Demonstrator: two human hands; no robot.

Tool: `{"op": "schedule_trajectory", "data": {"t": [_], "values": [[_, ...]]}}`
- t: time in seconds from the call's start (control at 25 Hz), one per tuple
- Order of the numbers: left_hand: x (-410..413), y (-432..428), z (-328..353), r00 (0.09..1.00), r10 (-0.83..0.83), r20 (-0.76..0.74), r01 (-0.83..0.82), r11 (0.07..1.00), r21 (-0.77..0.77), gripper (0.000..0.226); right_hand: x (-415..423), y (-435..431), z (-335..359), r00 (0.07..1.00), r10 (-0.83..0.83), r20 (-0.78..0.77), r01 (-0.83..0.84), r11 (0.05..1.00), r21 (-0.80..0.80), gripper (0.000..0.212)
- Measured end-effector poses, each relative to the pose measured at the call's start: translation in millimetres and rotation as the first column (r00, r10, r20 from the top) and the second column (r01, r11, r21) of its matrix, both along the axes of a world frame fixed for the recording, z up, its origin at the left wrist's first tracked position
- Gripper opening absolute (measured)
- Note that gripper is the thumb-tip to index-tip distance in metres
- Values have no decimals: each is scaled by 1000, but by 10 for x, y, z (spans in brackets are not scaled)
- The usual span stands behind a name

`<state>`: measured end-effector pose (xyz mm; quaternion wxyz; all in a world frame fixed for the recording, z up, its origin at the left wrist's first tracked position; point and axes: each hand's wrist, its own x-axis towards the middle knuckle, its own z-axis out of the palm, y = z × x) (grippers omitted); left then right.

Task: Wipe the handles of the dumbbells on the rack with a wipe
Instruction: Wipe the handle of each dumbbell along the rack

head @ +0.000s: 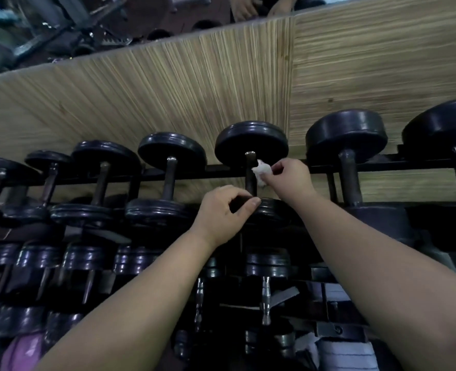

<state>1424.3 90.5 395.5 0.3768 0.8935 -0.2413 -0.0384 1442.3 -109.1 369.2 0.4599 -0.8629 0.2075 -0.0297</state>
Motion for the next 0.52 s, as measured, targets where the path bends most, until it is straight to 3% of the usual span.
{"op": "schedule_trajectory", "data": {"t": [0.24, 0.52], "values": [[-61, -56, -91, 995, 93, -22, -94, 993, -70, 25, 166, -61, -2, 995, 22, -95, -26, 999, -43, 31], [-55, -66, -140, 994, 107, 11, -106, 989, -106, 32, 193, -56, -49, 986, 4, 166, -27, 990, 137, 16]]}}
